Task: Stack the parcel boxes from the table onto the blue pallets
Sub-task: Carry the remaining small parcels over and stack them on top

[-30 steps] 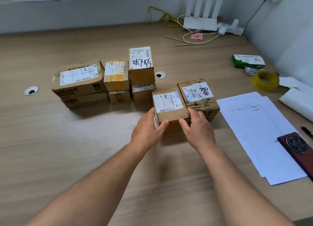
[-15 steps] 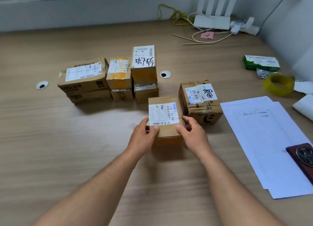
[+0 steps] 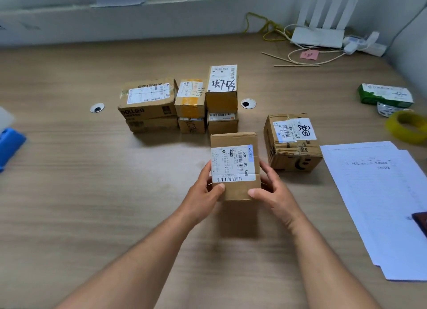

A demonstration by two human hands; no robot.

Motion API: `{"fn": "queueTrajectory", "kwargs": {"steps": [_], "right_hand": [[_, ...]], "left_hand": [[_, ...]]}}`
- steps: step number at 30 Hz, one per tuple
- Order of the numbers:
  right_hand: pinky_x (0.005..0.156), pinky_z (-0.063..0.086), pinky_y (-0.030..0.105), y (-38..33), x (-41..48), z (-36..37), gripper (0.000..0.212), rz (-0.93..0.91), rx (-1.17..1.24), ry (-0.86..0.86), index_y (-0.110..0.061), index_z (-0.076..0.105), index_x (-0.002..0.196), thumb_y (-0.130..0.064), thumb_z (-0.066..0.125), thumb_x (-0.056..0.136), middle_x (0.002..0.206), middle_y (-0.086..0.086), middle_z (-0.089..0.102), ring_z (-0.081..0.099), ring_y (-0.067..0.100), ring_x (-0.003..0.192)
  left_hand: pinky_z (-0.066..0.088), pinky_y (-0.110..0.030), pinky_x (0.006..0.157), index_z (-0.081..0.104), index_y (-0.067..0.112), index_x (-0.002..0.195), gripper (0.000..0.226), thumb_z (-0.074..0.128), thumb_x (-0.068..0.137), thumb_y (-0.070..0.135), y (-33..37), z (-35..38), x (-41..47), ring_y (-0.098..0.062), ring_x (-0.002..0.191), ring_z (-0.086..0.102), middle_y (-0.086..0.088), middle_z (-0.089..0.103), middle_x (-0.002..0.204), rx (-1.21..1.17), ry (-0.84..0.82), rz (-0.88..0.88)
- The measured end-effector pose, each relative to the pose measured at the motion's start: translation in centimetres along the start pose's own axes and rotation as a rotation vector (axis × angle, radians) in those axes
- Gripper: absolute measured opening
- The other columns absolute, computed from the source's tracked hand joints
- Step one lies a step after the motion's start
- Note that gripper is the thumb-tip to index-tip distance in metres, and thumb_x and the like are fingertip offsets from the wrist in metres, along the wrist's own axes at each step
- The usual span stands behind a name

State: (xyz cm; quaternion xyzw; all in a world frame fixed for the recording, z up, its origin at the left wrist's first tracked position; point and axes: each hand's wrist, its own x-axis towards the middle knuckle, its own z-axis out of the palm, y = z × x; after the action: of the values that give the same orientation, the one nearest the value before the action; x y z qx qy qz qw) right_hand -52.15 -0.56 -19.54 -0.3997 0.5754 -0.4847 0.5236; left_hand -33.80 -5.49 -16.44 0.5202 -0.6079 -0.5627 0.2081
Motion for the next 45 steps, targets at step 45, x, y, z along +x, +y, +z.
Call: {"fn": "queueTrajectory", "kwargs": {"steps": [45], "right_hand": [[0.068,0.054,0.019,-13.0,-12.8,52.7,0.07,-0.343,-0.13,-0.517,-0.032,0.046,0.132,-0.015,0.073,0.07,0.107,0.006,0.069,0.066,0.018,0.098]], "left_hand": [[0.029,-0.038,0.111,0.031,0.023,0.144,0.074,0.065,0.082,0.046,-13.7,-44.6,-37.8,-0.015,0.134,0.033,0.003,0.038,0.145,0.722,0.978,0.096]]}}
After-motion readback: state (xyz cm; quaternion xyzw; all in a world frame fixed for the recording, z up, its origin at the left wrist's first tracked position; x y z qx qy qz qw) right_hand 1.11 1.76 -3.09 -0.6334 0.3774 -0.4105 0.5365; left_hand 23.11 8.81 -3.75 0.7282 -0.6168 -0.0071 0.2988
